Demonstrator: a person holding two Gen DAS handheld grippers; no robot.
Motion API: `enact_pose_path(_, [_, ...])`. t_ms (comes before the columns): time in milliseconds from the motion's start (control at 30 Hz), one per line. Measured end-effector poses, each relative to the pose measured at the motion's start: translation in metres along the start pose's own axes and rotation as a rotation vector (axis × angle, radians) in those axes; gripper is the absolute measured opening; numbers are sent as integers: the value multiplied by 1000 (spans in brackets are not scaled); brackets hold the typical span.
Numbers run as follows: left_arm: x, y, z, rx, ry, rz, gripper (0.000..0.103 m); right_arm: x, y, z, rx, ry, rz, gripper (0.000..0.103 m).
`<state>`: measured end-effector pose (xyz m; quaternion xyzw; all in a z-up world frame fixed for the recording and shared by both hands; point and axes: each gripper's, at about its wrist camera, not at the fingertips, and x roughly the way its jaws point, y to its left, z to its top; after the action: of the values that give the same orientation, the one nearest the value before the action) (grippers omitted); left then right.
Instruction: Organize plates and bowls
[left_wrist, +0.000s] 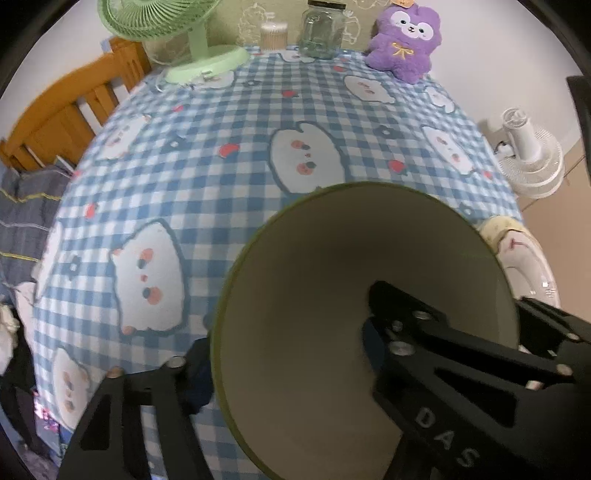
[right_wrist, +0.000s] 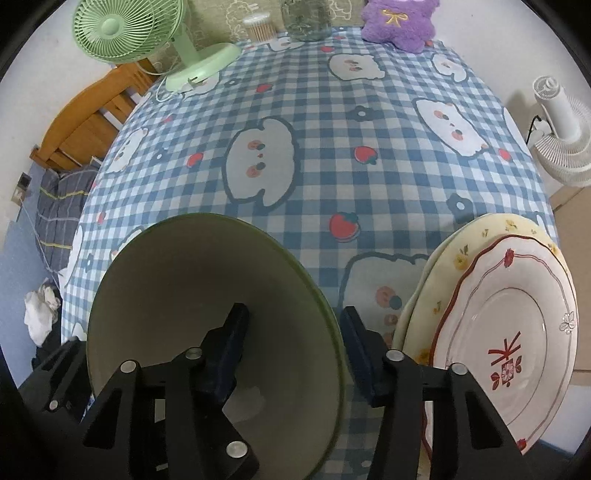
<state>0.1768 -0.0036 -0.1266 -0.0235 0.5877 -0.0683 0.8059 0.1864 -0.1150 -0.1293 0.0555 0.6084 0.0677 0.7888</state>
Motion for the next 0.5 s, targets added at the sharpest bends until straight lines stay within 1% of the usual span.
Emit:
enact_pose_path(33, [0,0,1,0,4,-24,60,0,0,0,5,1,-1,51])
enact_pose_path(167, [-1,2,0,19,13,-55,59,-2,3,-2,19,-5,-20,51])
enact_pose_path(500, [-5,0,-3,73,16,-74,58,-9,3,-12,80,-17,-37,51])
